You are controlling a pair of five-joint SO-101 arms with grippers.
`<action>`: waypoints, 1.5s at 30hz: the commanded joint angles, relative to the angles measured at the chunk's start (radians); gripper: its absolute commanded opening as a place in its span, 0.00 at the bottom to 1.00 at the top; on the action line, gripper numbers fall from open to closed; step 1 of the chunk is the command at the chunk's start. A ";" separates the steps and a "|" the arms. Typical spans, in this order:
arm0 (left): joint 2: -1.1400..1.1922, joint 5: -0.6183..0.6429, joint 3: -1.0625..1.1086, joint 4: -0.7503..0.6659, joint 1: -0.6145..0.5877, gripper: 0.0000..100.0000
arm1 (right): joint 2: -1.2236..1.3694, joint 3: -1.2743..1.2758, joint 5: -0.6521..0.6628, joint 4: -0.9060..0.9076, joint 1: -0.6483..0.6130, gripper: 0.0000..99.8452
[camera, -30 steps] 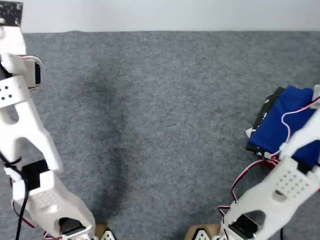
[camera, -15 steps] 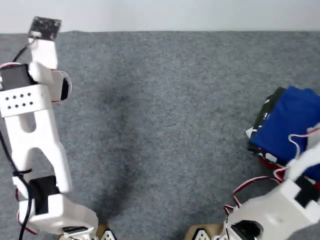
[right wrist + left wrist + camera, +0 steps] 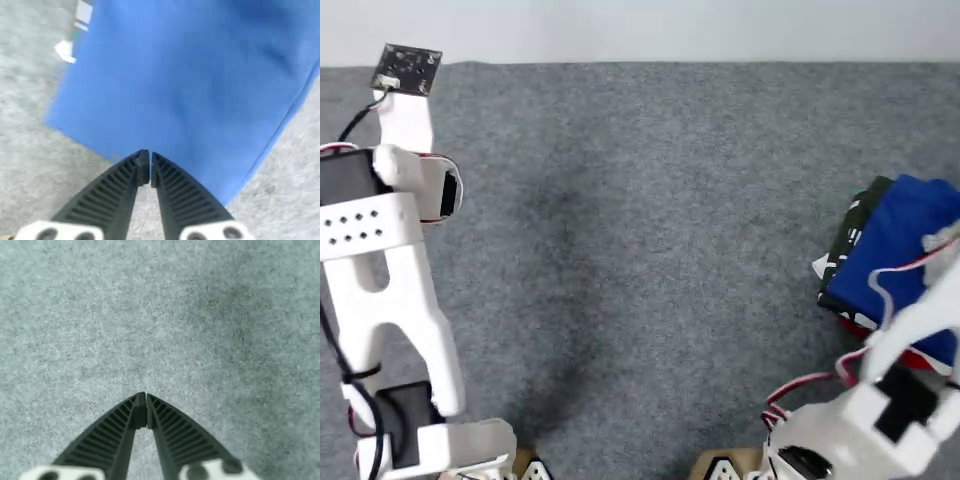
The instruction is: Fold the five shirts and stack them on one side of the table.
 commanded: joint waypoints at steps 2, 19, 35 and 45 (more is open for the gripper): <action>-0.086 0.000 -0.002 0.026 0.005 0.00 | -0.166 0.002 -0.026 0.051 -0.111 0.01; -0.618 0.126 0.464 -0.008 0.009 0.00 | -0.516 0.365 -0.391 0.042 -0.325 0.01; -1.280 0.256 1.221 -0.304 0.002 0.00 | -0.839 1.013 -0.664 -0.318 -0.573 0.01; -1.560 0.252 1.616 -0.479 0.008 0.00 | -1.003 1.396 -0.666 -0.621 -0.582 0.01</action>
